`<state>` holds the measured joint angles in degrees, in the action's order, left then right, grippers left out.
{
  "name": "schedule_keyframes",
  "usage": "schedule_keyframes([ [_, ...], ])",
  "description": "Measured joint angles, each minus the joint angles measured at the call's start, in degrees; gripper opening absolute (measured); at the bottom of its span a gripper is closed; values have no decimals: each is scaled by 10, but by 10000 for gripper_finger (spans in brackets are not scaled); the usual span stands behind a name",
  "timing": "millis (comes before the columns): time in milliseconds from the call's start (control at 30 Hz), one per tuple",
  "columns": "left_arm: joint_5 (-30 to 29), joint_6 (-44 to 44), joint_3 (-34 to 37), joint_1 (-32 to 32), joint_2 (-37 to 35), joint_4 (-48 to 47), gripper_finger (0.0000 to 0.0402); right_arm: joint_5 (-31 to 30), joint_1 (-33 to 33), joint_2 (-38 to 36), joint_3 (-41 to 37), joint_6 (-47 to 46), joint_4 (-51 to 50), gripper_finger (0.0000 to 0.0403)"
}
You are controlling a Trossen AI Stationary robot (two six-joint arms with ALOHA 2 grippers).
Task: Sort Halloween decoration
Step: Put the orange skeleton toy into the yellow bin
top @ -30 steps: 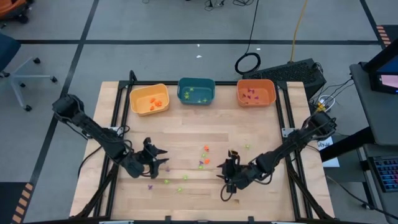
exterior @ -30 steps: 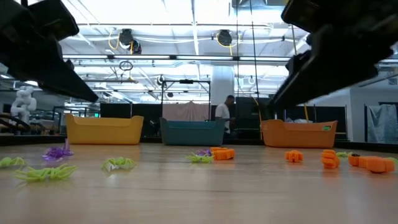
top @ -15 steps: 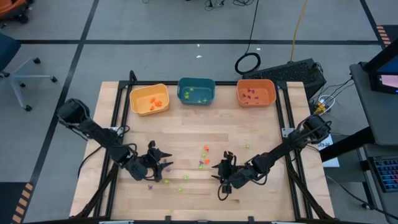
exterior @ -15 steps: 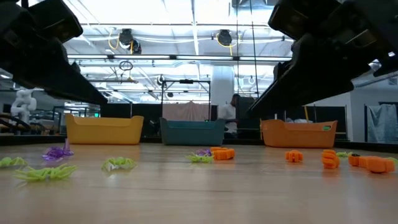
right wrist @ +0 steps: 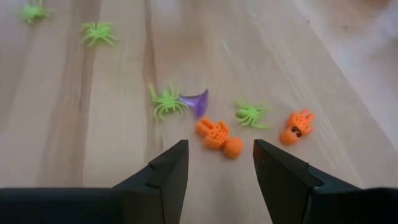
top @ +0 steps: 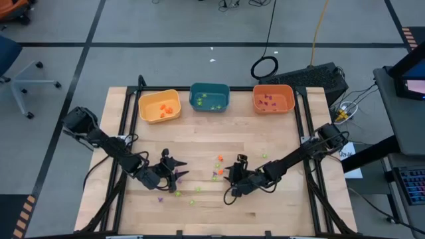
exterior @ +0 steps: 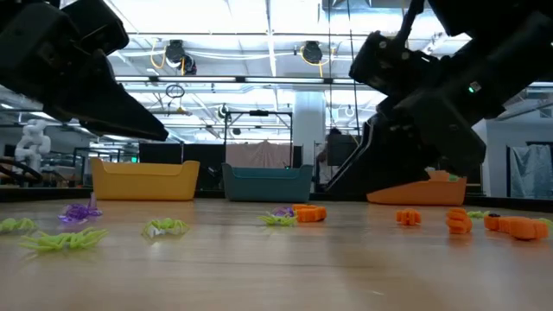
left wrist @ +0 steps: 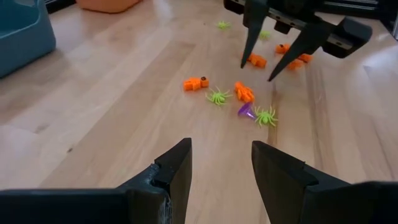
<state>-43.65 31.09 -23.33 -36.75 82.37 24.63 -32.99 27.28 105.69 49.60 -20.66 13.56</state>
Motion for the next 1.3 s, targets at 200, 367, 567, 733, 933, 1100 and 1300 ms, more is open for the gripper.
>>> schedule_keyframes([
  [200,1,-2,0,0,0,4,166,22,-19,0,0,50,3,169],
  [367,1,-1,0,0,0,6,166,76,-34,18,0,81,43,169],
  [567,1,-1,0,0,0,5,166,71,-46,59,2,94,83,169],
  [733,1,-2,0,0,0,4,166,81,-51,61,2,82,78,169],
  [933,1,-2,0,0,0,1,166,85,-51,54,2,79,69,147],
  [1100,1,-1,0,0,0,2,166,78,-52,54,2,71,59,92],
  [1300,1,-1,0,0,0,2,166,77,-52,54,1,76,57,29],
])
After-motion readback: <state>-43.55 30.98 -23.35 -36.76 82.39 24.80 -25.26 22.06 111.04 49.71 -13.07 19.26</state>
